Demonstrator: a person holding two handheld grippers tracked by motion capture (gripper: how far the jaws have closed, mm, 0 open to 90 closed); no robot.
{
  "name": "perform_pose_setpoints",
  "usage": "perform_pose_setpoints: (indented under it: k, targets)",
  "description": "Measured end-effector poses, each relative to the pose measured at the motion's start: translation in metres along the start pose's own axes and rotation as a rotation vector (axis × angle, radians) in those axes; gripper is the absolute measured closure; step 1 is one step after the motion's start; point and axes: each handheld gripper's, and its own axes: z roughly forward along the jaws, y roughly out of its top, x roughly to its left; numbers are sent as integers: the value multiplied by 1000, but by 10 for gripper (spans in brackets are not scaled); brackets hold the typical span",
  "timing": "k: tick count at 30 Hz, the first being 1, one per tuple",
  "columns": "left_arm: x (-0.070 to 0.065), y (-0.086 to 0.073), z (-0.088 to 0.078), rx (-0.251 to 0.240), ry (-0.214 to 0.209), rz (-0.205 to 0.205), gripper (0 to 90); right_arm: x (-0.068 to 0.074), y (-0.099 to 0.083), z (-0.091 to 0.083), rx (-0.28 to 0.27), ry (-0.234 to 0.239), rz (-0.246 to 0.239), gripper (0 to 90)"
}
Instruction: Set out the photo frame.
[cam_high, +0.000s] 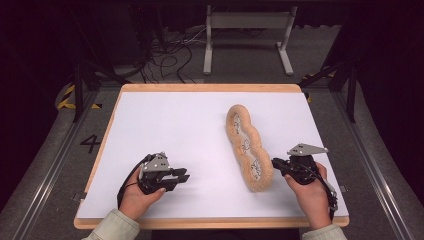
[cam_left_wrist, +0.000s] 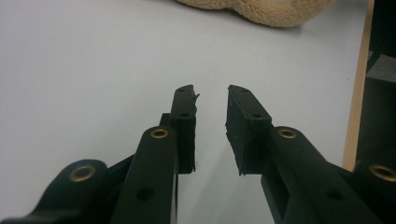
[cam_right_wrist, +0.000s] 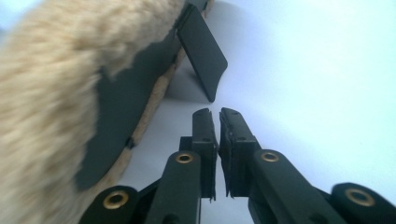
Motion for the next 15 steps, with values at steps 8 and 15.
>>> perform_pose_setpoints:
  k: [8, 15]
  targets:
    - [2, 2, 5, 5, -7, -6, 697, 2, 4, -31, -43, -9, 18, 761]
    - [3, 2, 5, 5, 1, -20, 685, 3, 21, -41, -81, -1, 41, 639]
